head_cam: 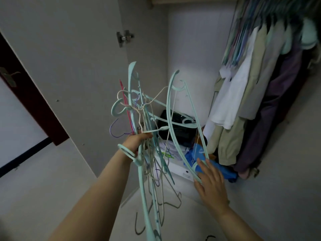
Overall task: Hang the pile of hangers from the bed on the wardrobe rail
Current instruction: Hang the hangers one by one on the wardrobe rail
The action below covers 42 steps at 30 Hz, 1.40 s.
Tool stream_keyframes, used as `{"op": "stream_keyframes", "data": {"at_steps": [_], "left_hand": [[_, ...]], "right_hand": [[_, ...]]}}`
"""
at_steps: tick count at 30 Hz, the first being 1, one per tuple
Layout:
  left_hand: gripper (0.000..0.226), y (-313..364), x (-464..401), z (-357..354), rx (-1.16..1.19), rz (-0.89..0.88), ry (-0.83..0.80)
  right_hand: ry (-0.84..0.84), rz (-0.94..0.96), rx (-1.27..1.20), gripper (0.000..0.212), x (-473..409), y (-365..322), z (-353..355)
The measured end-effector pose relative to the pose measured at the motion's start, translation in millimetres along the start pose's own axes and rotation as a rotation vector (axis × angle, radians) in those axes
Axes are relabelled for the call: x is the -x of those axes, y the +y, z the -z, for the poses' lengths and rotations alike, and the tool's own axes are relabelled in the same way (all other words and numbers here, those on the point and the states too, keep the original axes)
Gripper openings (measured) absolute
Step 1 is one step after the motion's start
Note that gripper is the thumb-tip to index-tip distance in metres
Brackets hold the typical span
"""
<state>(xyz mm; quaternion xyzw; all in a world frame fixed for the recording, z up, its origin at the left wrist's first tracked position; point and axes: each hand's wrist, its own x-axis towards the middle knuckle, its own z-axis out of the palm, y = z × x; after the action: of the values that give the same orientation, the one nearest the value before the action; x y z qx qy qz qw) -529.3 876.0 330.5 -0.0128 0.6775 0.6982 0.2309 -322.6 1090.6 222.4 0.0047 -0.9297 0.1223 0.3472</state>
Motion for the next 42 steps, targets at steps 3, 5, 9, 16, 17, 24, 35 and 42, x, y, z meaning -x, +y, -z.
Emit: {"op": "stream_keyframes", "data": {"at_steps": [3,5,9,16,17,24,35,42], "left_hand": [[0.042,9.4,-28.1,-9.7,0.033,0.005,-0.063],[0.033,15.5,-45.5,-15.3,0.048,0.007,-0.086],[0.025,28.7,-80.4,-23.9,0.041,0.01,-0.151],[0.039,54.3,-135.2,-25.5,-0.014,-0.016,-0.21],[0.037,56.9,-141.6,-25.5,-0.026,-0.023,-0.216],[0.024,73.4,-173.5,-25.0,-0.095,-0.056,-0.249],[0.026,114.6,-204.4,-47.9,-0.105,-0.09,-0.132],[0.011,147.9,-221.6,-60.6,-0.115,-0.198,-0.026]], "right_hand": [[-0.045,-0.028,0.006,0.012,-7.4,11.8,-0.7],[-0.062,-0.05,-0.01,0.009,-15.9,20.9,-3.8],[-0.108,-0.115,-0.064,0.006,-32.7,34.6,-18.0],[-0.111,-0.152,-0.091,0.018,-60.7,44.2,-48.4],[-0.117,-0.162,-0.094,0.019,-64.0,44.6,-53.1],[-0.093,-0.166,-0.18,0.012,-87.7,47.9,-71.6],[0.166,-0.329,-0.515,0.047,-199.9,67.9,-14.8],[0.417,-0.266,-0.563,0.034,-227.5,83.9,15.1]]}}
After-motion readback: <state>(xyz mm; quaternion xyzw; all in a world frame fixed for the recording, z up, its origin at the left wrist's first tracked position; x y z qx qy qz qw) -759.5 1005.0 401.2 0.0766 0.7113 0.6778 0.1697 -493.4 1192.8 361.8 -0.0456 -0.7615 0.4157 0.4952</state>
